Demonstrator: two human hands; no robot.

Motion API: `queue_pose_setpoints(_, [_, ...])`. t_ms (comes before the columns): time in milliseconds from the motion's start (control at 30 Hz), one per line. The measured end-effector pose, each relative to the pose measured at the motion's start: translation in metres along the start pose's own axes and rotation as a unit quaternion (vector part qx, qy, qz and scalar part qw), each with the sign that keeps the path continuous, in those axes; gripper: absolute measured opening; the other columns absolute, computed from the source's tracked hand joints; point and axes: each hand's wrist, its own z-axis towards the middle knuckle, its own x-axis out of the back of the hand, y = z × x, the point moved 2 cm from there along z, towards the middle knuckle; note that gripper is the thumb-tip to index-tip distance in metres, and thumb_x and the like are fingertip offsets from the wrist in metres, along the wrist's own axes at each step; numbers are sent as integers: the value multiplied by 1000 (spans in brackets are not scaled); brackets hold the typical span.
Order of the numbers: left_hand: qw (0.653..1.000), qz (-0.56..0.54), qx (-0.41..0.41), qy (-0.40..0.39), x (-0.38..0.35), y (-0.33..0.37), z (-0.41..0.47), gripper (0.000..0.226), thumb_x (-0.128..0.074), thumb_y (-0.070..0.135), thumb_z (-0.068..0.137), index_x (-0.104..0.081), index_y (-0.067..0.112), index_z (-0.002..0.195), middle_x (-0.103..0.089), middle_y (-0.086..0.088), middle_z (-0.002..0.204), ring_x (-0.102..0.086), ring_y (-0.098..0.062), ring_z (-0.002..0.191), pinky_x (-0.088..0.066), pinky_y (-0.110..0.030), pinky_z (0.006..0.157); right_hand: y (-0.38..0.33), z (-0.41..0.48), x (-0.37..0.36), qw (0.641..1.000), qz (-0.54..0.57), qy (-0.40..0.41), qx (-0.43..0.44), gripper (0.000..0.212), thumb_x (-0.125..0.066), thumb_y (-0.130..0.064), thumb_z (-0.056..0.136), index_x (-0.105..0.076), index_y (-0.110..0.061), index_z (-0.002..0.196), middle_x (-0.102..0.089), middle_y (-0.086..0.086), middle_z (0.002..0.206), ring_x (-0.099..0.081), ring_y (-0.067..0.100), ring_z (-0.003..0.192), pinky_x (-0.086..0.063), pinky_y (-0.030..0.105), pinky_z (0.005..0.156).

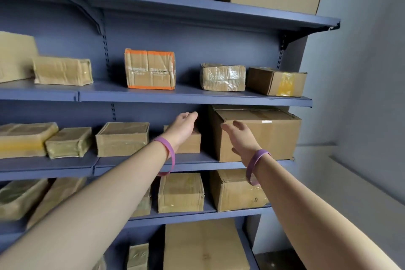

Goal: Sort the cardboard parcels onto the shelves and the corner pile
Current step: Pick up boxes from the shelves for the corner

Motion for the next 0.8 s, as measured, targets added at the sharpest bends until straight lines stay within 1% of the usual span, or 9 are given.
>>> queue_pose_setpoints(133, [999, 2, 12, 53, 54, 3, -29, 20, -38, 39, 104, -50, 25, 97, -50, -1, 104, -49, -23, 107, -36, -34, 92, -26, -23, -31, 999, 13, -41, 32, 65, -57, -35, 97, -31, -12, 152, -44, 8, 148, -45, 25, 133, -37, 42, 113])
queue_pose_setpoints(233, [995, 6, 13, 94, 88, 6, -49, 25, -37, 38, 105, -41, 29, 81, -43, 5, 83, -45, -17, 88, -35, -33, 81, -43, -38, -55, 996, 28, -69, 45, 66, -57, -35, 97, -29, -14, 153, -43, 6, 149, -45, 25, 133, -38, 41, 112])
queue_pose_setpoints(300, [993, 12, 19, 113, 108, 7, -57, 23, -36, 40, 105, -43, 30, 85, -45, 6, 85, -46, -18, 91, -36, -33, 83, -55, -47, -69, 994, 30, -87, 56, 67, -57, -36, 97, -27, -15, 154, -44, 5, 146, -50, 23, 126, -43, 38, 106])
queue_pose_setpoints(367, [994, 7, 21, 109, 123, 8, -62, 23, -35, 42, 105, -54, 28, 103, -53, 0, 108, -49, -22, 111, -36, -36, 98, -66, -54, -80, 992, 32, -101, 66, 68, -56, -37, 98, -26, -16, 155, -46, 6, 140, -54, 19, 114, -47, 34, 97])
queue_pose_setpoints(433, [993, -1, 23, 114, 135, 10, -67, 40, -35, 42, 105, -48, 21, 136, -51, -3, 130, -45, -24, 130, -33, -40, 110, -77, -59, -90, 991, 34, -108, 76, 68, -55, -36, 98, -25, -16, 155, -41, 6, 150, -47, 24, 130, -42, 40, 107])
queue_pose_setpoints(467, [993, -2, 23, 118, 141, 10, -70, 45, -36, 42, 105, -44, 20, 143, -51, -4, 134, -44, -24, 133, -32, -41, 112, -81, -60, -95, 990, 37, -111, 78, 67, -55, -36, 99, -24, -16, 155, -38, 6, 153, -42, 26, 136, -39, 42, 111])
queue_pose_setpoints(600, [991, -1, 33, 133, 175, -2, -83, 52, -37, 43, 105, -38, 17, 149, -44, -5, 149, -40, -25, 139, -30, -43, 116, -94, -73, -128, 988, 38, -126, 79, 67, -54, -37, 99, -23, -17, 155, -35, 6, 156, -38, 28, 140, -34, 45, 115])
queue_pose_setpoints(700, [988, 2, 33, 151, 212, -14, -92, 49, -37, 42, 105, -41, 16, 146, -48, -4, 142, -40, -26, 138, -31, -41, 114, -99, -88, -165, 986, 30, -141, 80, 66, -54, -35, 99, -23, -17, 155, -35, 7, 155, -39, 29, 138, -36, 44, 114])
queue_pose_setpoints(800, [984, 7, 35, 172, 259, -27, -99, 49, -38, 44, 104, -42, 18, 146, -45, -5, 149, -41, -27, 138, -30, -44, 116, -111, -110, -207, 984, 25, -157, 80, 66, -53, -35, 99, -23, -17, 155, -37, 8, 154, -51, 24, 120, -45, 37, 101])
